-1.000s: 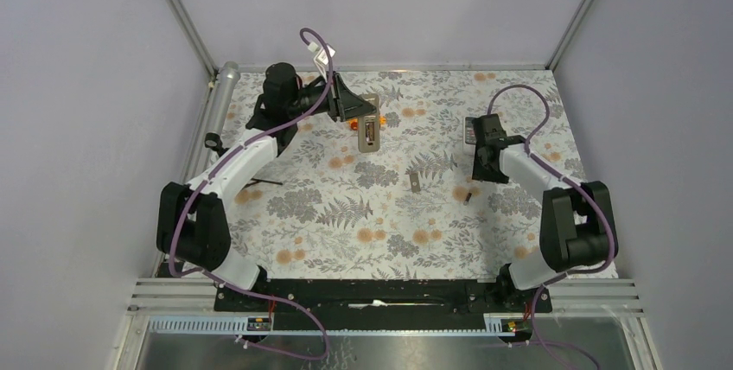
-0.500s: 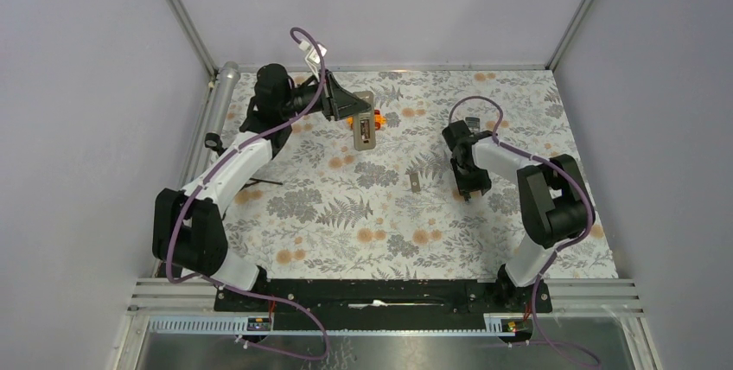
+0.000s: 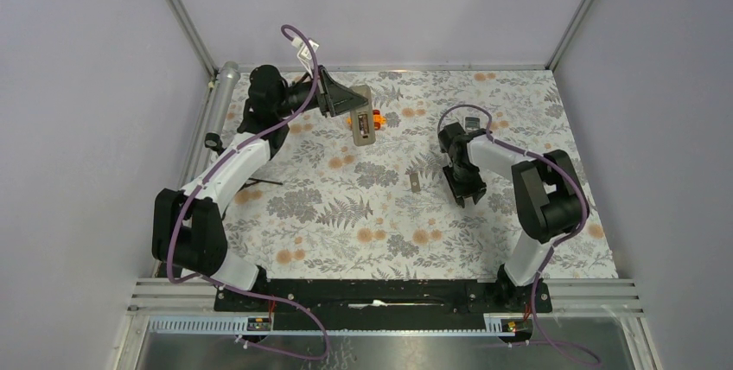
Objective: Load the batteries into the remote control
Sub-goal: Pick up the battery from the center of the board.
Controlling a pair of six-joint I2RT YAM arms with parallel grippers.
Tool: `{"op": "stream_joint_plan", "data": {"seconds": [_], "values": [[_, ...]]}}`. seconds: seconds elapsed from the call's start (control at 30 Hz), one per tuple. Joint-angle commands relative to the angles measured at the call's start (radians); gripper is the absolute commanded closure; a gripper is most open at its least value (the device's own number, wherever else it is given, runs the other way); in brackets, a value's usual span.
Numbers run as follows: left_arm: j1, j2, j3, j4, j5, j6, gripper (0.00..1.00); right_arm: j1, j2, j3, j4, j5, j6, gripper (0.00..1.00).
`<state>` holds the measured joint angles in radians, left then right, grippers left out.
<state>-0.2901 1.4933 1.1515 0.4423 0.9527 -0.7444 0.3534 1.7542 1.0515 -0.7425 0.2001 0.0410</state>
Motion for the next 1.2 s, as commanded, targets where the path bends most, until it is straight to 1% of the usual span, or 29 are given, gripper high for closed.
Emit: {"op": "stream_joint_plan", "data": {"seconds": [0.0, 0.27, 0.43, 0.57, 0.63, 0.7, 0.87, 0.9, 1.03, 1.17], "values": [[0.009, -0.013, 0.002, 0.119, 0.023, -0.039, 1.00, 0.036, 0.036, 0.031, -0.038, -0.075, -0.035, 0.56], [0.020, -0.016, 0.000, 0.150, 0.027, -0.069, 1.00, 0.073, 0.065, 0.077, 0.032, -0.122, 0.000, 0.56], [0.027, -0.017, 0.000, 0.153, 0.028, -0.075, 1.00, 0.079, 0.088, 0.096, 0.081, -0.036, 0.068, 0.54], [0.032, -0.016, -0.002, 0.171, 0.033, -0.092, 1.00, 0.079, 0.110, 0.105, 0.123, 0.019, 0.069, 0.48], [0.035, -0.015, -0.002, 0.174, 0.035, -0.097, 1.00, 0.079, 0.118, 0.115, 0.137, 0.021, 0.053, 0.44], [0.039, -0.016, -0.003, 0.175, 0.036, -0.098, 1.00, 0.079, 0.125, 0.124, 0.159, -0.011, 0.025, 0.41], [0.044, -0.017, -0.001, 0.176, 0.035, -0.101, 1.00, 0.082, 0.165, 0.171, 0.172, -0.172, -0.079, 0.38], [0.045, -0.017, 0.000, 0.177, 0.035, -0.102, 1.00, 0.089, 0.172, 0.178, 0.175, -0.183, -0.096, 0.38], [0.049, -0.011, 0.002, 0.187, 0.037, -0.114, 1.00, 0.125, 0.215, 0.211, 0.179, -0.164, -0.179, 0.37], [0.056, -0.007, 0.004, 0.210, 0.042, -0.144, 1.00, 0.139, 0.261, 0.258, 0.207, -0.097, -0.239, 0.37]]}}
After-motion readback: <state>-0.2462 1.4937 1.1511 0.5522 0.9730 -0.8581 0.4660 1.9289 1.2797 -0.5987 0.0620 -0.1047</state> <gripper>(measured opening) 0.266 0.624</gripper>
